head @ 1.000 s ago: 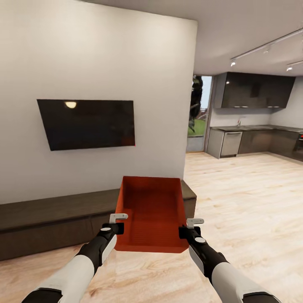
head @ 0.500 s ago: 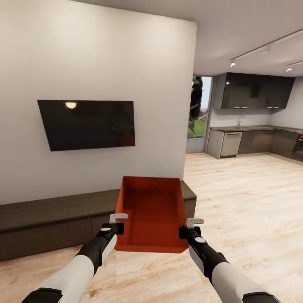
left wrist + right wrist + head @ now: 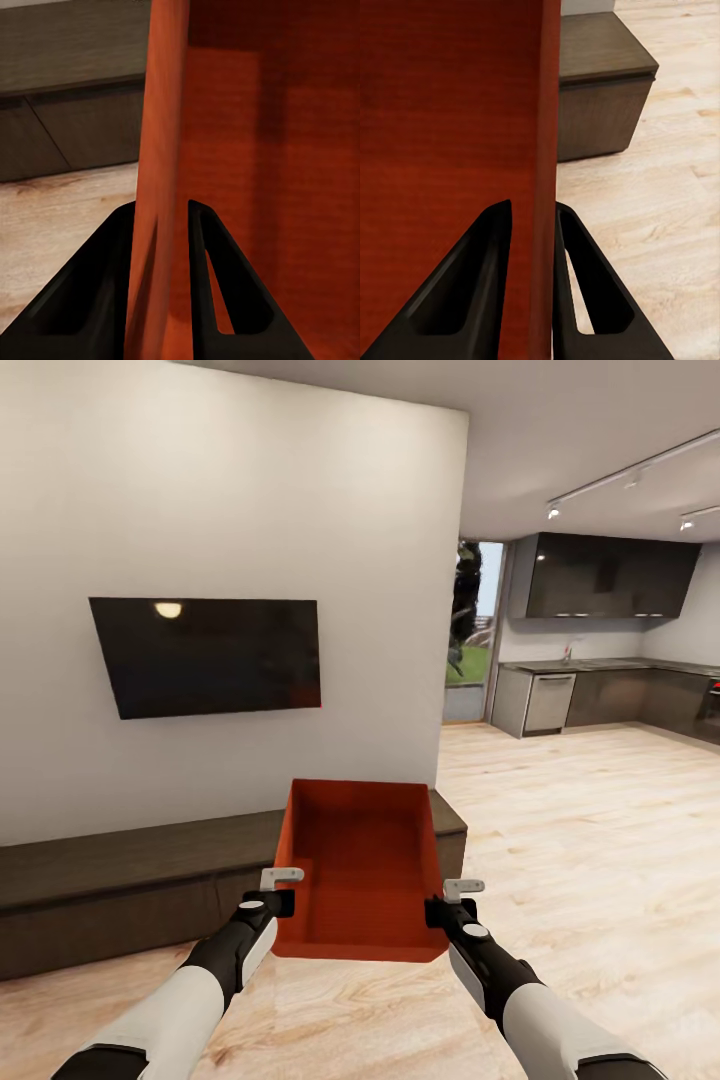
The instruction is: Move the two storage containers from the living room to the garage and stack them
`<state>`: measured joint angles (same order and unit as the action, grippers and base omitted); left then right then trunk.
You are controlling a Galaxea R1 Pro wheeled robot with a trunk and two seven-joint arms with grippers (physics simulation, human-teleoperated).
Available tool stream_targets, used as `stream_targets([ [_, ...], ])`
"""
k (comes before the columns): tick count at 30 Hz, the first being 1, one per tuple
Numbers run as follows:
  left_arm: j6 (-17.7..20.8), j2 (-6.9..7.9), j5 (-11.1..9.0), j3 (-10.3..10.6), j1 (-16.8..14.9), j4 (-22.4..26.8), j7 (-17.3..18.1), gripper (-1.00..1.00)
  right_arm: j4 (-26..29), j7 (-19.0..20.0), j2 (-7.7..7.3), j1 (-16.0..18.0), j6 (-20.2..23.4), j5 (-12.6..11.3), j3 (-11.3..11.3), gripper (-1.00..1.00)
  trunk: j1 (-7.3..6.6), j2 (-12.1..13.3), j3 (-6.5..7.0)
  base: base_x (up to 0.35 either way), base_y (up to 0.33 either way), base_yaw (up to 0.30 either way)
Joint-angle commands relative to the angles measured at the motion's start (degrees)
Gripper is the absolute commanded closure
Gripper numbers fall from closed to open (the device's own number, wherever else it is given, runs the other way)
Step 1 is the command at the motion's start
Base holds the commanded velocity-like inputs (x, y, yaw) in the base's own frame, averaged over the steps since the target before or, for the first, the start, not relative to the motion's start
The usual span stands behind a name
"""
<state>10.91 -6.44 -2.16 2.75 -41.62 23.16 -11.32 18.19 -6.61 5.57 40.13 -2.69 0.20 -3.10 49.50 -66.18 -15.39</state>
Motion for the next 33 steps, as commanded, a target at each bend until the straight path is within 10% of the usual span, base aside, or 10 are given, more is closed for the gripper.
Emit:
stream_targets([
  [1,-2.48,1.19,0.84,-4.95,-0.04,0.30,-0.63,1.00,-0.08,-0.23,-0.04,0.04,-0.13,-0.90,0.56,1.00,0.00,-0.05,-0.08,0.000,0.000,0.000],
  [33,-2.39,1.19,0.84,-4.95,-0.04,0.30,-0.59,1.00,-0.08,-0.33,-0.03,0.04,-0.33,-0.91,0.64,1.00,0.00,-0.05,0.69,0.000,0.000,-0.125],
])
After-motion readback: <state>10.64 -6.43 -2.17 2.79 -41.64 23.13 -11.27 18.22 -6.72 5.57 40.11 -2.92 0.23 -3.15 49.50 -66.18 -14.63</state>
